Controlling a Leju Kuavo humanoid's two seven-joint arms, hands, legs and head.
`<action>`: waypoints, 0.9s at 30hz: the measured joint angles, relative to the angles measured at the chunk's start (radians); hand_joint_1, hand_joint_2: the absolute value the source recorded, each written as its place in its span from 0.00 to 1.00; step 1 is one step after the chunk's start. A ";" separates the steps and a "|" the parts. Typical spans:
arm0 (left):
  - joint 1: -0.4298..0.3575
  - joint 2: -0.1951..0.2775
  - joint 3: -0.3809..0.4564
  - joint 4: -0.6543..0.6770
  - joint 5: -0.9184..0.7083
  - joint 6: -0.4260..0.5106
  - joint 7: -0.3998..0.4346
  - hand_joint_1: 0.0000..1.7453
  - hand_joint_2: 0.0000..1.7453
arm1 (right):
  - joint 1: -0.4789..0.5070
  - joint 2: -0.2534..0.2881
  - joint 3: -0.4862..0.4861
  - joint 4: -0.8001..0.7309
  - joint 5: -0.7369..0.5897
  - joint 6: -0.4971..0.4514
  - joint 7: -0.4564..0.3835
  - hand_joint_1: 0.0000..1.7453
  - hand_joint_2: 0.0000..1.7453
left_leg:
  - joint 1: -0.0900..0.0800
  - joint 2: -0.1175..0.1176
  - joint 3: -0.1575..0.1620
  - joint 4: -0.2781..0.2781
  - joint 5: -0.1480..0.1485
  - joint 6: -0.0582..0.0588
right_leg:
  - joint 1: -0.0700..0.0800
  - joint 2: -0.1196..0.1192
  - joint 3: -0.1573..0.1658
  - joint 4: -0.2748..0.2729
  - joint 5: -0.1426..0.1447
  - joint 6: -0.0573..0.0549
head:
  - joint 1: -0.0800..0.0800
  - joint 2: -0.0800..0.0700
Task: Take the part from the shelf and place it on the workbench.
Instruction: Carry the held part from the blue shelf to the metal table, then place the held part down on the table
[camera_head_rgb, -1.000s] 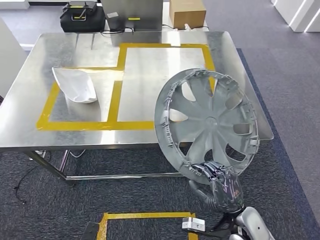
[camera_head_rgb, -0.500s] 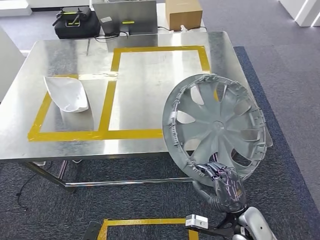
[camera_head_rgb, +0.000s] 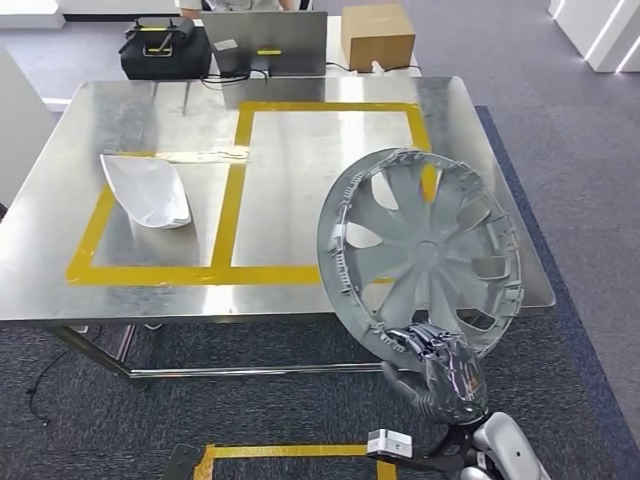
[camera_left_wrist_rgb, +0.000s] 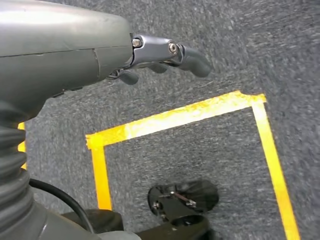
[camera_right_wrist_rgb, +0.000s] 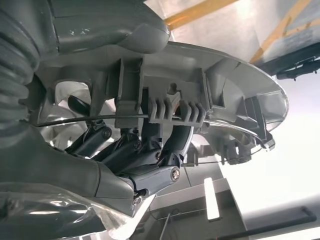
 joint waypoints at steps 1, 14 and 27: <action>-0.001 -0.001 0.002 0.000 0.000 0.000 0.000 0.00 1.00 | -0.001 0.000 0.000 0.001 0.000 0.000 -0.001 1.00 1.00 | 0.000 0.000 0.001 -0.001 -0.001 0.002 | 0.000 0.000 -0.033 0.063 -0.028 0.004 | 0.001 0.000; -0.002 -0.001 0.011 0.000 0.002 -0.001 0.000 0.00 1.00 | -0.007 0.000 -0.001 0.010 -0.006 0.016 -0.003 1.00 1.00 | -0.005 -0.002 0.004 0.054 -0.064 -0.034 | -0.005 0.001 0.021 -0.077 0.062 -0.021 | -0.004 0.000; 0.002 0.002 0.012 0.000 0.002 0.000 0.000 0.00 1.00 | -0.014 0.000 0.001 0.017 -0.009 0.032 -0.008 1.00 1.00 | -0.012 0.000 -0.044 0.036 0.008 -0.004 | 0.001 0.003 0.076 -0.088 0.017 -0.012 | -0.008 0.000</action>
